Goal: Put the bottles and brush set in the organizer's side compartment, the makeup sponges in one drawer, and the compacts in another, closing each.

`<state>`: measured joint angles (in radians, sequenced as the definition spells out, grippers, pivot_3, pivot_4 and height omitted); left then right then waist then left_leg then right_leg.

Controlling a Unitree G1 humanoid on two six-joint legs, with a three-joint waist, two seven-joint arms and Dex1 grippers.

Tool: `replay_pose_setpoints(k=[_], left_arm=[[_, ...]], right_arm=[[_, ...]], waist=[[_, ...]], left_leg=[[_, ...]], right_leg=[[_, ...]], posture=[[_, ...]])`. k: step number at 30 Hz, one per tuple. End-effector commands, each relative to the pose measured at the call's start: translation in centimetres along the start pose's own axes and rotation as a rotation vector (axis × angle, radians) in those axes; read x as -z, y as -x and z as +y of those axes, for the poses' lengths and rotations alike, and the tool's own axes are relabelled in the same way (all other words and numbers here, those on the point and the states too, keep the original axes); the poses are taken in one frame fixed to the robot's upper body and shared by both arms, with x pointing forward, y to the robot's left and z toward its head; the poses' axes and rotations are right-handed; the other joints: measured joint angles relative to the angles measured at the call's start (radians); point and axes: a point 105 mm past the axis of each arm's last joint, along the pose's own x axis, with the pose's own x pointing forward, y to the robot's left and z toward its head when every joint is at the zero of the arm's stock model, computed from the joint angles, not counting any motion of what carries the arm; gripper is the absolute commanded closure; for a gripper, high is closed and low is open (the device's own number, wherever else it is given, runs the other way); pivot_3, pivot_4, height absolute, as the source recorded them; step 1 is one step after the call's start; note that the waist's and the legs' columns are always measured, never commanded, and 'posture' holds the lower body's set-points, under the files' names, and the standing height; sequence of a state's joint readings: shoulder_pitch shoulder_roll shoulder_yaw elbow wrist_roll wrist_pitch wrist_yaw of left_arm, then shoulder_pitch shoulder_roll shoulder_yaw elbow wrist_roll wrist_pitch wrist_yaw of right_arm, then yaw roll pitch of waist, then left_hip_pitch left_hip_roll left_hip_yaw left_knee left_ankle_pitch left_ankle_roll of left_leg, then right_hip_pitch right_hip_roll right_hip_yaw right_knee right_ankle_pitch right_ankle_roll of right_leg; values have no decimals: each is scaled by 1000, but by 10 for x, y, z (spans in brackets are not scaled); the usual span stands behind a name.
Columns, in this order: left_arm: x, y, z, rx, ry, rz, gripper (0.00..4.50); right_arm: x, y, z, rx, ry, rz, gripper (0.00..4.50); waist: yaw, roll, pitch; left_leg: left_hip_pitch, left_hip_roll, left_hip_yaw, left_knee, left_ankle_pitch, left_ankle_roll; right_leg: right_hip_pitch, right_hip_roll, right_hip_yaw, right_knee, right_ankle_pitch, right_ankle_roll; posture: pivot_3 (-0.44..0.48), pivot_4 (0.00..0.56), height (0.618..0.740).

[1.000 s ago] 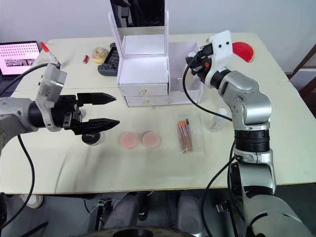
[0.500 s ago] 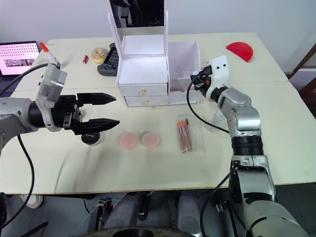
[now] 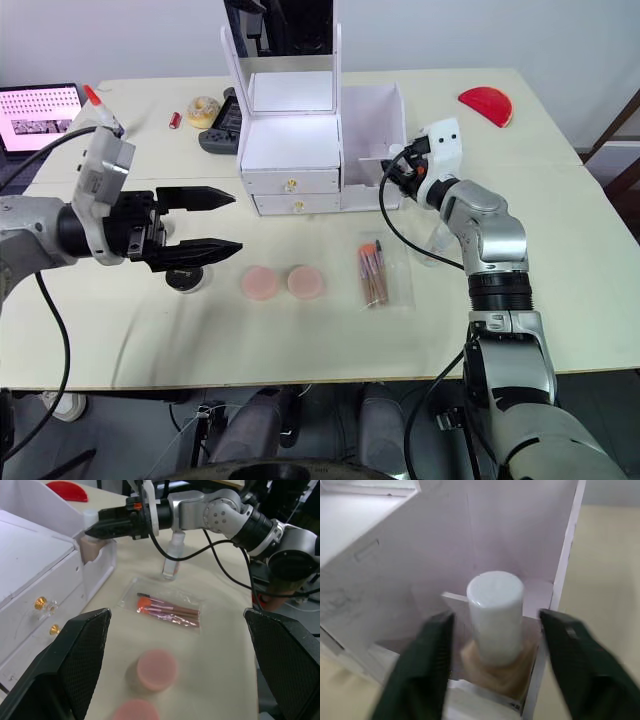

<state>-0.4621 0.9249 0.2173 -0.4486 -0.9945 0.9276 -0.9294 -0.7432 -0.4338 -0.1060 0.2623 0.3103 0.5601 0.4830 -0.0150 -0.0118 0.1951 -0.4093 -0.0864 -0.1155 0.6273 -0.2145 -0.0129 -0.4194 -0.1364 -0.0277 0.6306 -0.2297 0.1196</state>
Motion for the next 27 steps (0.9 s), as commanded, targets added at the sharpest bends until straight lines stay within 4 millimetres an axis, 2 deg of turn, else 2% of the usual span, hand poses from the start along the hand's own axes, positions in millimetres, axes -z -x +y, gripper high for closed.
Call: replay_pose_setpoints(k=[1,5,8,11,13,14,18,20,22,27], left_arm=[[-9,4,-1,-12,-38,-13,0],[-7,10,3,-45,-28,-11,0],[-2,23,9,-102,2,-14,0],[11,46,18,-186,31,11,0],[16,69,29,-274,59,-3,0],[21,84,36,-336,67,0,0],[41,134,53,-523,77,34,0],[50,153,57,-586,87,52,0],[69,184,61,-686,108,102,0],[110,244,55,-863,167,200,0]], right_arm=[[-57,18,6,-40,27,-152,18],[-87,49,12,-89,57,-177,18],[-101,82,5,-125,80,-174,18],[-103,117,-16,-134,77,-151,18],[-90,144,-30,-156,105,-96,18],[-77,159,-40,-163,110,-49,18],[-44,201,-72,-109,143,40,18],[-34,214,-82,-84,143,54,18],[-16,231,-96,-38,147,104,18],[9,258,-113,53,159,175,18]], waist=[[-1,1,0],[2,1,1],[3,1,1],[5,1,1],[7,1,1],[6,1,1],[4,1,1],[-1,1,1],[-3,2,1],[-1,2,1]], left_leg=[[-1,0,0,0,0,0],[-2,0,0,-1,0,0],[-2,1,1,-2,0,0],[-3,1,2,-3,0,0],[-3,2,3,-3,0,0],[-3,2,3,-3,0,0],[-3,4,9,-3,-1,1],[-2,7,10,-3,-1,0],[-1,11,14,-3,-1,0],[0,18,21,-6,-2,-2]], right_leg=[[-1,0,1,0,0,0],[-4,0,1,0,0,0],[-4,0,1,0,0,0],[-4,0,1,-2,-1,-1],[-4,0,1,-2,-2,-4],[-4,0,1,-3,-2,-4],[-3,0,1,-3,-2,-4],[-4,0,1,-4,-1,-6],[-4,1,1,-7,-1,-5],[-6,1,-1,-12,2,-10]], posture=[[0,150,737],[0,150,737],[0,150,737],[0,150,737],[0,150,737],[0,150,737],[0,150,737],[0,150,737],[0,150,737],[0,150,737]])
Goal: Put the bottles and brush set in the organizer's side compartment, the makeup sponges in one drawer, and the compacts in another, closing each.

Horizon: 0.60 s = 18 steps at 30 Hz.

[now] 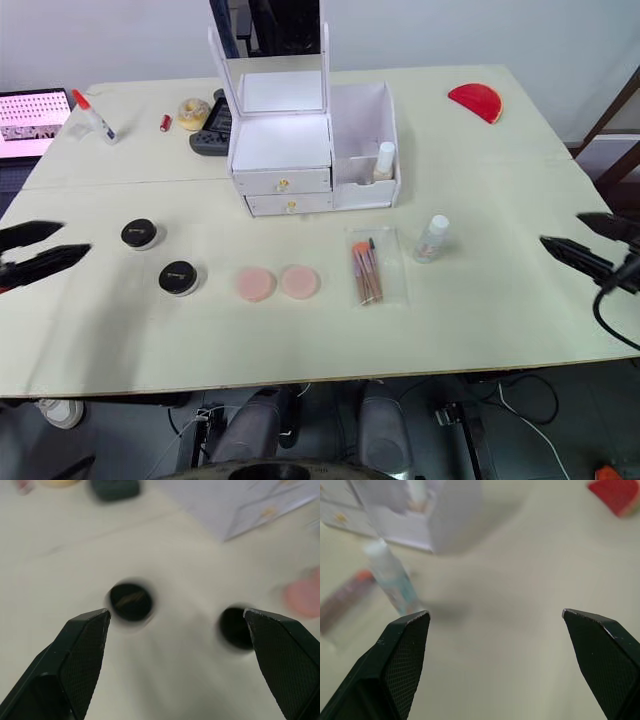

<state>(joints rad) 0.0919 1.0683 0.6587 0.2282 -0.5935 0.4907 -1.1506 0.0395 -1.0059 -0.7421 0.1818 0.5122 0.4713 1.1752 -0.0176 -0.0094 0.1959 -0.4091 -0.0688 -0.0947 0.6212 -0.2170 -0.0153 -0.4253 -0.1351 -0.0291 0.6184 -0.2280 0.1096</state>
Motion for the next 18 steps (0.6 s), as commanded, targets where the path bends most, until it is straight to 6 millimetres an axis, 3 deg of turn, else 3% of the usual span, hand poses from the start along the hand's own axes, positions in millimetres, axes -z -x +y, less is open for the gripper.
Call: replay_pose_setpoints(k=[1,6,18], left_arm=[[6,26,25,-117,-40,8,0],[17,41,39,-188,-38,12,0],[9,25,33,-133,-56,-15,0]], right_arm=[[-5,17,-8,56,77,-5,18],[5,21,-9,80,49,-15,18],[3,14,-10,87,46,-21,18]], waist=[[3,0,0],[7,-1,0],[7,-1,0]], left_leg=[[0,0,1,0,0,0],[-1,0,2,-1,-1,-2],[-1,1,3,-1,-2,-4]], right_leg=[[-1,0,0,0,0,0],[-1,-1,1,-2,0,1],[-1,-1,1,-2,3,2]], posture=[[0,150,737],[0,150,737],[0,150,737]])
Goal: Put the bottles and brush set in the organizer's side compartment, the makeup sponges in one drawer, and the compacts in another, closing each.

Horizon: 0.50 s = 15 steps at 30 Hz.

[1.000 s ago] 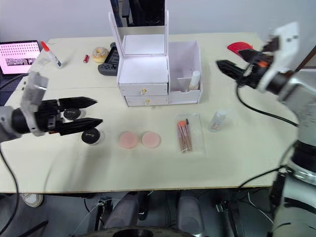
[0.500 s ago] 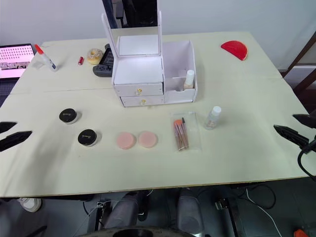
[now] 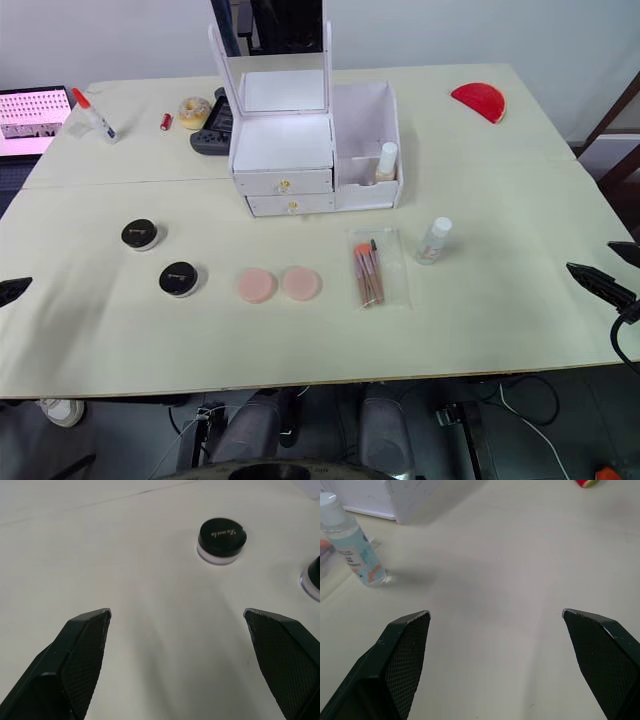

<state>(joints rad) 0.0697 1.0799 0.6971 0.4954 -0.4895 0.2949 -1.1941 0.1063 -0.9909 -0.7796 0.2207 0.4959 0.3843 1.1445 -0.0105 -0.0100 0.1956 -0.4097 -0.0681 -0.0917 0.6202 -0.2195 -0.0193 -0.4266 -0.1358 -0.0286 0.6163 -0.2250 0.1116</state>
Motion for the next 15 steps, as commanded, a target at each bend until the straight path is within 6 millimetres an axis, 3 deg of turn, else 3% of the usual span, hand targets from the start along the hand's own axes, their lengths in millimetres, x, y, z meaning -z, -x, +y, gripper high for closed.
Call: replay_pose_setpoints(k=[1,6,10,15], left_arm=[[-16,-8,-6,32,-43,-36,0],[-34,-36,-36,165,-90,-69,0],[-69,-71,-105,419,-137,-162,0],[-95,-85,-178,688,-178,-209,0]], right_arm=[[-14,-3,1,-1,29,-44,18],[-37,-20,15,-60,76,-74,18],[-72,-47,49,-196,111,-139,18],[-85,-80,95,-373,120,-130,18]], waist=[[-1,0,0],[0,0,0],[0,0,0],[-1,-1,0]], left_leg=[[0,0,0,0,0,0],[0,0,2,1,1,2],[0,2,3,3,2,3],[-1,3,3,8,2,3]], right_leg=[[0,0,0,0,0,1],[0,0,1,0,2,3],[1,1,1,0,5,3],[2,3,2,0,10,2]], posture=[[0,150,737],[0,150,737],[0,150,737],[0,150,737]])
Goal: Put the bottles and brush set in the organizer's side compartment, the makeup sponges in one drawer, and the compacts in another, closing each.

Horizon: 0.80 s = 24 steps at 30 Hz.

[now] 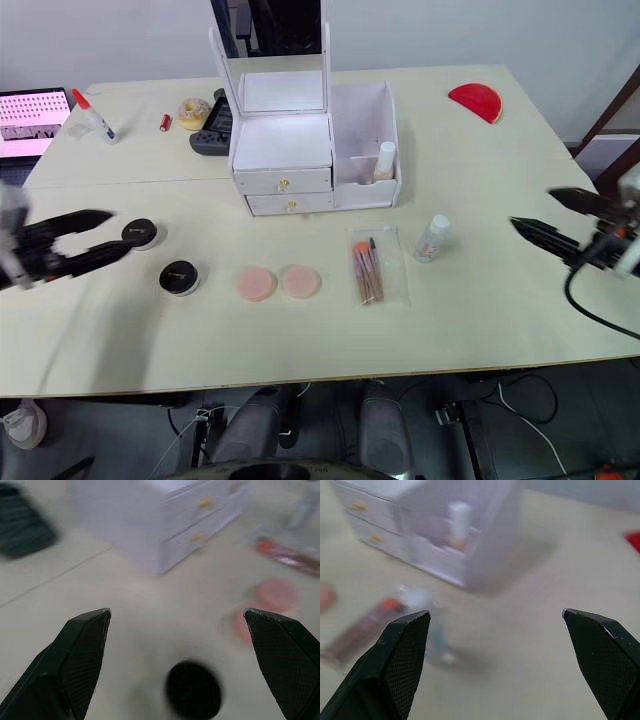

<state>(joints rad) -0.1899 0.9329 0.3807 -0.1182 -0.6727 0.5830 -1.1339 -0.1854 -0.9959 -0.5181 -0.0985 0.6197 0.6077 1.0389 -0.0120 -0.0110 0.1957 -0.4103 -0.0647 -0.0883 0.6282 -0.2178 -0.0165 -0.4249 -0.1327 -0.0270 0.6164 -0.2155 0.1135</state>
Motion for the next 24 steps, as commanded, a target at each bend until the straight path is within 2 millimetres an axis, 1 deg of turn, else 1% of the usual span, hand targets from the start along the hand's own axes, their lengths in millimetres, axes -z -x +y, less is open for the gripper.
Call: replay_pose_setpoints(k=[1,3,5,8,12,15,24], left_arm=[[-21,-21,-28,136,-27,-34,0],[-31,-37,-51,247,-37,-58,0],[-39,-47,-65,312,-51,-74,0],[-46,-56,-77,365,-66,-89,0],[-49,-60,-77,371,-70,-93,0],[-51,-60,-77,367,-72,-94,0],[-50,-59,-80,363,-62,-95,0]], right_arm=[[-8,-20,19,-90,-1,-4,18],[-8,-34,26,-118,-16,-1,18],[-5,-44,27,-116,-24,4,18],[4,-57,25,-92,-42,27,18],[13,-64,25,-89,-64,52,18],[21,-65,23,-75,-78,74,18],[29,-63,22,-69,-117,91,18]], waist=[[0,0,0],[1,0,0],[2,0,0],[2,0,0],[2,-1,0],[2,-1,0],[2,-1,0]], left_leg=[[0,0,0,0,0,0],[0,0,1,0,0,1],[0,0,1,1,0,1],[-1,-1,1,2,0,1],[-1,-1,3,2,0,1],[-1,-1,4,2,0,1],[-1,-1,4,2,0,1]], right_leg=[[0,0,0,0,1,1],[0,0,0,0,1,2],[0,0,0,0,1,2],[0,0,0,0,2,3],[1,1,0,0,2,2],[1,1,0,0,2,2],[1,1,0,0,2,2]], posture=[[0,150,737],[0,150,737],[0,150,737],[0,150,737],[0,150,737],[0,150,737],[0,150,737]])
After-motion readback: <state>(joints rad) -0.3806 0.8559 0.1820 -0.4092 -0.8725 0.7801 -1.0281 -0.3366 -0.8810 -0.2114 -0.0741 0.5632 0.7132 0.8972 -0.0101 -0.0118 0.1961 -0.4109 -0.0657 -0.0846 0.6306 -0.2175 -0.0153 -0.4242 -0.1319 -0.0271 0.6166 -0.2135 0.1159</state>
